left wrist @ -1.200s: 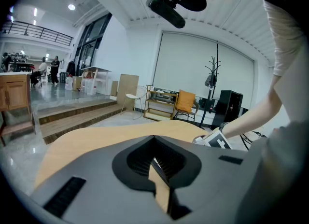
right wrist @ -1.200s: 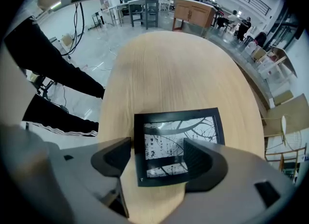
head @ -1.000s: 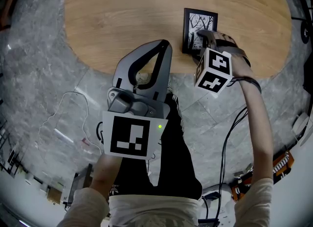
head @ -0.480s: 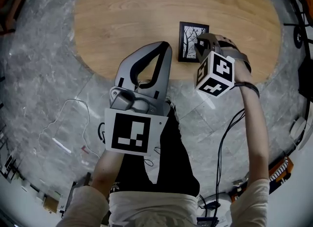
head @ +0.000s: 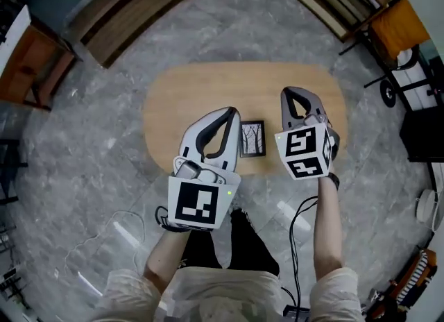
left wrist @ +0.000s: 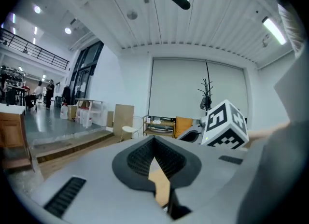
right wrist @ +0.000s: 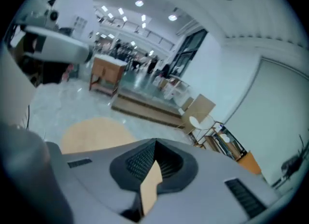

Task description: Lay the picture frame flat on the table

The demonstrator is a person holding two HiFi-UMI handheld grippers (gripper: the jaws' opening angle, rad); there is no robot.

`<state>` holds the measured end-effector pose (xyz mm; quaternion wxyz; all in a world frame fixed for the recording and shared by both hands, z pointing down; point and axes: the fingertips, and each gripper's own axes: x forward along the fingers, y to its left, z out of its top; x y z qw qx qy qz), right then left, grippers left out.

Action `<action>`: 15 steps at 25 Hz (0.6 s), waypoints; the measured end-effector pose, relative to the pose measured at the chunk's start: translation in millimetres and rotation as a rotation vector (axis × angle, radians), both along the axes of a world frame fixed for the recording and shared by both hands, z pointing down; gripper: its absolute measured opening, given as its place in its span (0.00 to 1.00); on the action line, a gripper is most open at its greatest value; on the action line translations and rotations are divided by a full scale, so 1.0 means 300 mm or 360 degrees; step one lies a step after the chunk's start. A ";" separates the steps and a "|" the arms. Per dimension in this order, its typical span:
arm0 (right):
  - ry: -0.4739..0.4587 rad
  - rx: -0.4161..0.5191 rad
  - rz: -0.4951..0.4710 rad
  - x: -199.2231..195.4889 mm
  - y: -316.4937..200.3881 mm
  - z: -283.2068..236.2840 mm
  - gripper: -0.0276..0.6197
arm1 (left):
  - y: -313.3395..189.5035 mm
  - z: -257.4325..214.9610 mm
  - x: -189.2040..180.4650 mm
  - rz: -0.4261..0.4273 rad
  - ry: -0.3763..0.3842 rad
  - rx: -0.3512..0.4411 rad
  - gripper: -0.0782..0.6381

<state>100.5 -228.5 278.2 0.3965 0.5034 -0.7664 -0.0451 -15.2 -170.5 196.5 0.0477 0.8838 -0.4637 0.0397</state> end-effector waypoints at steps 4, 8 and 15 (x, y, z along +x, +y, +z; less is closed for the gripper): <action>-0.0507 0.0330 0.0355 0.073 0.145 -0.458 0.05 | 0.070 -0.298 0.022 -0.0011 0.0020 0.0026 0.12; -0.0743 0.0659 0.0647 0.161 0.344 -0.769 0.05 | 0.150 -0.538 0.067 0.0025 0.0013 0.0153 0.12; -0.0824 0.0968 0.0674 0.162 0.654 -0.968 0.05 | 0.301 -0.678 0.119 0.0080 0.0015 0.0263 0.12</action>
